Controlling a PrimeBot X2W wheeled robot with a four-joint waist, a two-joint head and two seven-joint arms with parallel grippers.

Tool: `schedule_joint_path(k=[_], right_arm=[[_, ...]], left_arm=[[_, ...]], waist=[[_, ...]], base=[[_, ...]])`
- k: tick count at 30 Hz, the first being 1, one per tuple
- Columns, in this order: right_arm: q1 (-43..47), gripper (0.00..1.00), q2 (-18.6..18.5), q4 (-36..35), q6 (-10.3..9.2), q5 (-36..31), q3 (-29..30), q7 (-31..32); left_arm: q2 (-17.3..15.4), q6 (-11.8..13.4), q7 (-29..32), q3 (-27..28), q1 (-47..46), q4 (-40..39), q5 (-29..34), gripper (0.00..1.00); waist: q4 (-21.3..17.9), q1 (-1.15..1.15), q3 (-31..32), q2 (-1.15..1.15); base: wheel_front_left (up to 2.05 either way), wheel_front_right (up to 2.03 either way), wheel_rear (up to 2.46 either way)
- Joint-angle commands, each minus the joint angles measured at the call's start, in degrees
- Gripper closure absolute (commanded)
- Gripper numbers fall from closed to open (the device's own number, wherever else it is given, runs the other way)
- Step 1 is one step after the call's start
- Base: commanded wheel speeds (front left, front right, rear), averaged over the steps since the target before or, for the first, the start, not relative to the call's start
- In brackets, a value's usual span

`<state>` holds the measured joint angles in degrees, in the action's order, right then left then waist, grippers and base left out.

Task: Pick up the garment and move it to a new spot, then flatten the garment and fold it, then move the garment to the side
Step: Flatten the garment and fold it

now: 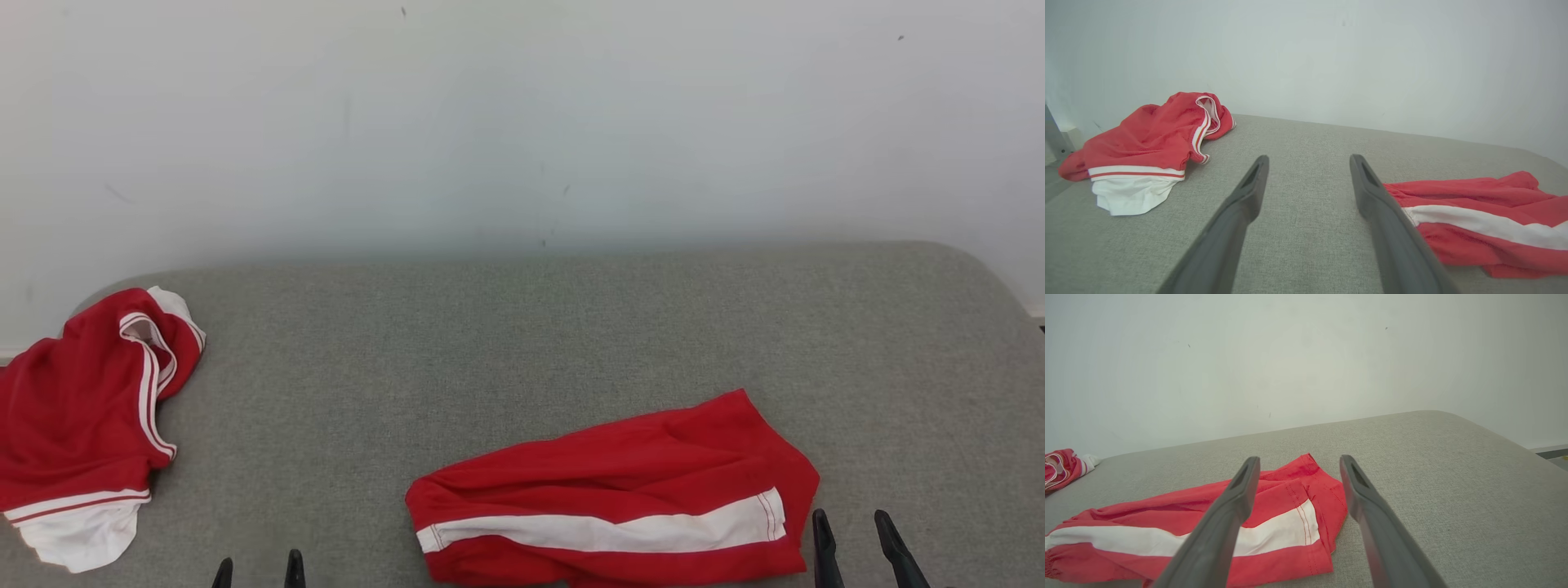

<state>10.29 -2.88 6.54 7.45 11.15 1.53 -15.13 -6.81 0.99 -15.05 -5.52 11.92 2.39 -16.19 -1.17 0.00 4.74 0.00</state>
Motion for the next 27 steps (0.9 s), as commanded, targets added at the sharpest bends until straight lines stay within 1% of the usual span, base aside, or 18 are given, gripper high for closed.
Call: schedule_joint_path(k=[1, 6, 7, 10, 12, 18, 27], right_arm=[[0.8, 0.00, 0.0, 0.2, 0.07, -0.1, 0.1, 0.0], [1.5, 0.00, 0.0, 0.7, 0.07, -0.8, 0.0, 0.0], [1.5, 0.00, 0.0, 0.7, 0.07, -0.8, 0.0, 0.0], [1.8, 0.00, 0.0, 1.4, 0.07, -1.7, -0.1, 0.0], [1.8, 0.00, 0.0, 2.1, 0.07, -2.0, -0.3, 0.0], [1.5, 0.00, -0.1, 4.1, 0.07, -2.3, -0.3, 0.0], [1.0, 0.00, -0.1, 3.9, 0.07, -1.7, -0.3, 0.0]], left_arm=[[0.7, -1.1, -0.2, 1.7, 1.2, 0.1, 1.9, 0.00], [2.3, -4.0, -0.2, 5.5, 1.7, 1.1, 5.5, 0.00], [2.3, -4.0, -0.2, 5.5, 1.7, 1.1, 5.5, 0.00], [2.9, -5.5, -0.2, 7.2, 1.1, 3.0, 6.7, 0.00], [3.2, -6.0, -0.2, 7.6, 0.6, 4.1, 7.1, 0.00], [3.6, -7.1, -0.2, 7.9, 0.1, 6.8, 7.9, 0.00], [3.9, -8.0, -0.2, 8.5, -0.2, 7.7, 7.6, 0.00]], waist=[[0.6, 0.00, 0.9, 0.00], [1.4, 0.00, 1.7, 0.00], [1.4, 0.00, 1.7, 0.00], [1.8, 0.00, 2.0, 0.00], [1.9, 0.00, 2.1, 0.00], [2.0, 0.00, 2.1, 0.00], [1.7, 0.00, 1.6, 0.00]], base=[[0.00, 0.00, 0.00], [0.00, 0.00, 0.00], [0.00, 0.00, 0.00], [0.00, 0.00, 0.00], [0.00, 0.00, 0.00], [0.00, 0.00, 0.00], [0.00, 0.00, 0.00]])
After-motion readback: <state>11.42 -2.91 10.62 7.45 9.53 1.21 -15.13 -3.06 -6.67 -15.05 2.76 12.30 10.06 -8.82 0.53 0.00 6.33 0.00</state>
